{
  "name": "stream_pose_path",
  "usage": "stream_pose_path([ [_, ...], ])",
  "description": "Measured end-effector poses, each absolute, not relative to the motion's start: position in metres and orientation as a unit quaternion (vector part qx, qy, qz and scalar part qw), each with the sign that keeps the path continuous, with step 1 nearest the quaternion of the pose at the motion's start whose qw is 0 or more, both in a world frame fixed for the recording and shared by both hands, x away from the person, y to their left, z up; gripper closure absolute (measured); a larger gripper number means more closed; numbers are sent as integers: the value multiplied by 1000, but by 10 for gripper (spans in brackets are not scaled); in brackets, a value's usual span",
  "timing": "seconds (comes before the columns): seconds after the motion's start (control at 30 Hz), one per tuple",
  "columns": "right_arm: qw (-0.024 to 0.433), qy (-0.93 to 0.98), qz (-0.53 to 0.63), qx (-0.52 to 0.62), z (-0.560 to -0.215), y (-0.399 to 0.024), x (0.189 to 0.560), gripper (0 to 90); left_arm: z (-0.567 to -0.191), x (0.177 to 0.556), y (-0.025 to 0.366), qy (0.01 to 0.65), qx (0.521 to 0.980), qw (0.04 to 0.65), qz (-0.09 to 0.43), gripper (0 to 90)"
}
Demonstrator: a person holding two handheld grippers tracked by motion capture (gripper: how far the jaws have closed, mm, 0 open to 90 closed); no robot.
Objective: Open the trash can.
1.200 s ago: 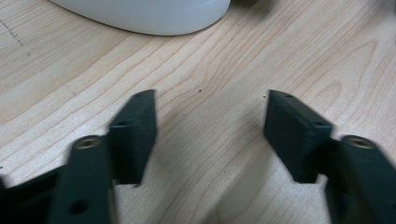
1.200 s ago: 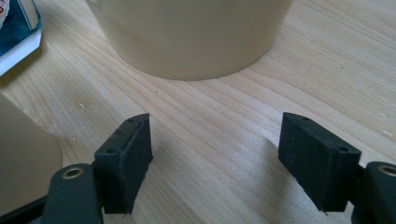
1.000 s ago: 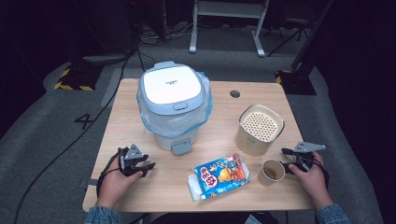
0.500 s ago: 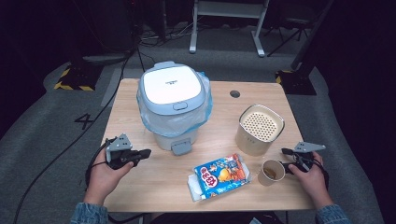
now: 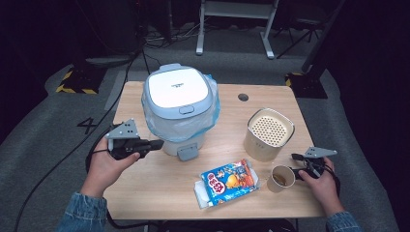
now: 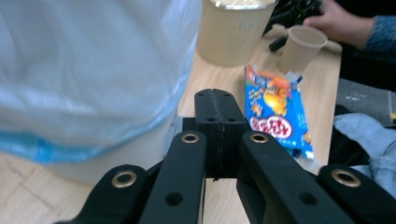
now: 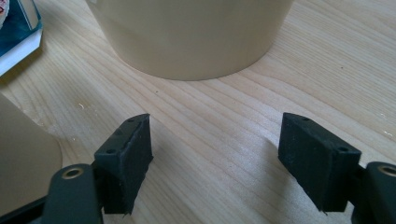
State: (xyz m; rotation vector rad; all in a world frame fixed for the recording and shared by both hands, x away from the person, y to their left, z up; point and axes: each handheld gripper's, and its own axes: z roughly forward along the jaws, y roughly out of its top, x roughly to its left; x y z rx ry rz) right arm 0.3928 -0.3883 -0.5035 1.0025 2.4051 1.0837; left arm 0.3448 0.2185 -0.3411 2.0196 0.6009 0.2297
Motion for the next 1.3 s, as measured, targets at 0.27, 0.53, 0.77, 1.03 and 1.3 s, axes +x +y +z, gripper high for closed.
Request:
stream_pose_path([
  [0.27,160,840,379,352,-504,-388,392,261,-312,356,208,232,818,515,105,900],
  [0.53,160,840,379,353,-504,-388,392,261,-296,370,195,241,780,567,113,900],
  [0.77,160,840,379,353,-504,-388,392,261,-290,379,182,242,771,575,129,900],
  [1.03,160,840,379,353,-504,-388,392,261,-294,390,167,275,767,559,153,900],
  [1.3,160,840,379,353,-504,-388,392,261,-295,394,153,275,784,530,173,900],
])
